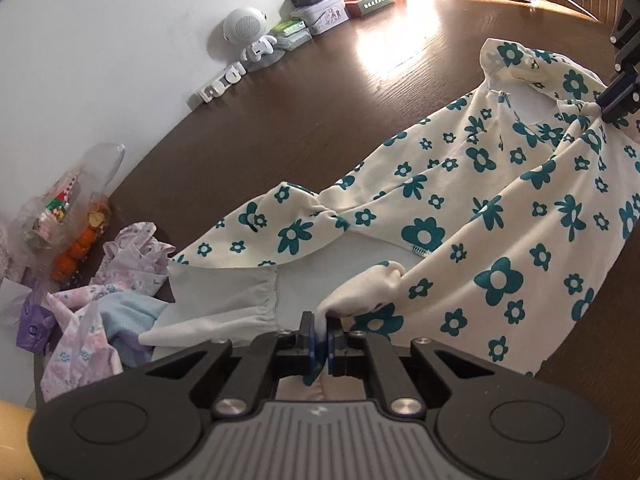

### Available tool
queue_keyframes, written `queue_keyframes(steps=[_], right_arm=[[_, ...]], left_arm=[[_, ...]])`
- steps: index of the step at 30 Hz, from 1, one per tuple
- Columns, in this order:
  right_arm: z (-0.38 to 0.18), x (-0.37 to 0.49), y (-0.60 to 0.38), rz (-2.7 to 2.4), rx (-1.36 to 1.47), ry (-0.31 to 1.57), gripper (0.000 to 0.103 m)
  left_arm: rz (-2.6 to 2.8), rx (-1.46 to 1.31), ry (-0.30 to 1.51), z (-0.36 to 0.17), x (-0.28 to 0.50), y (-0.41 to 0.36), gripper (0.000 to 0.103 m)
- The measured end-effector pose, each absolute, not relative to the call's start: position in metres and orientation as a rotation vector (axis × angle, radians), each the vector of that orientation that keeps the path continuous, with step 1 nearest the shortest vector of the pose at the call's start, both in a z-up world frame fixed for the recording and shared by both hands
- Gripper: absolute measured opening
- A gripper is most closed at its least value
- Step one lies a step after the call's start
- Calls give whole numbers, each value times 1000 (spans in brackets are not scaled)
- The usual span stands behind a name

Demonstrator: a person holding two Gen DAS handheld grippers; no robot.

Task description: Fold clothes

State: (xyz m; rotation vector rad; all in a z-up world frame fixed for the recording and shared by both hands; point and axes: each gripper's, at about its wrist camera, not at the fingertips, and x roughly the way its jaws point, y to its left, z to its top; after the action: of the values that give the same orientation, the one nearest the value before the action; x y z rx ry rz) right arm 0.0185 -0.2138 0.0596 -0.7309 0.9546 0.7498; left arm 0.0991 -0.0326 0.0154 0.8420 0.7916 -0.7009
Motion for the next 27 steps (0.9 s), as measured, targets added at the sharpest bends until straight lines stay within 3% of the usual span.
queue_keyframes(steps=[7,9,11,12,18,19,21,27], right_arm=[[40,25,-215,751,-672,984,7],[46,25,-221,739,-631,973,8],[55,25,-227,723,-582,959,12],[62,23,-231,709,-561,942,17],[102,-9,-227,756,-502,819,18],[99,-15,-217,791,-514,813,18],[88,-26,-194,855,-548,808,18],[55,-27,-179,862,-543,830,18]], left_arm=[[-668,765,850,3,114,-28,22],[-643,750,841,7,113,-24,42],[-622,729,802,21,106,-15,50],[-614,717,781,28,103,-11,50],[-720,669,678,61,63,-5,49],[-758,669,686,57,57,-12,47],[-830,669,703,48,47,-24,32],[-863,650,807,3,45,-35,25]])
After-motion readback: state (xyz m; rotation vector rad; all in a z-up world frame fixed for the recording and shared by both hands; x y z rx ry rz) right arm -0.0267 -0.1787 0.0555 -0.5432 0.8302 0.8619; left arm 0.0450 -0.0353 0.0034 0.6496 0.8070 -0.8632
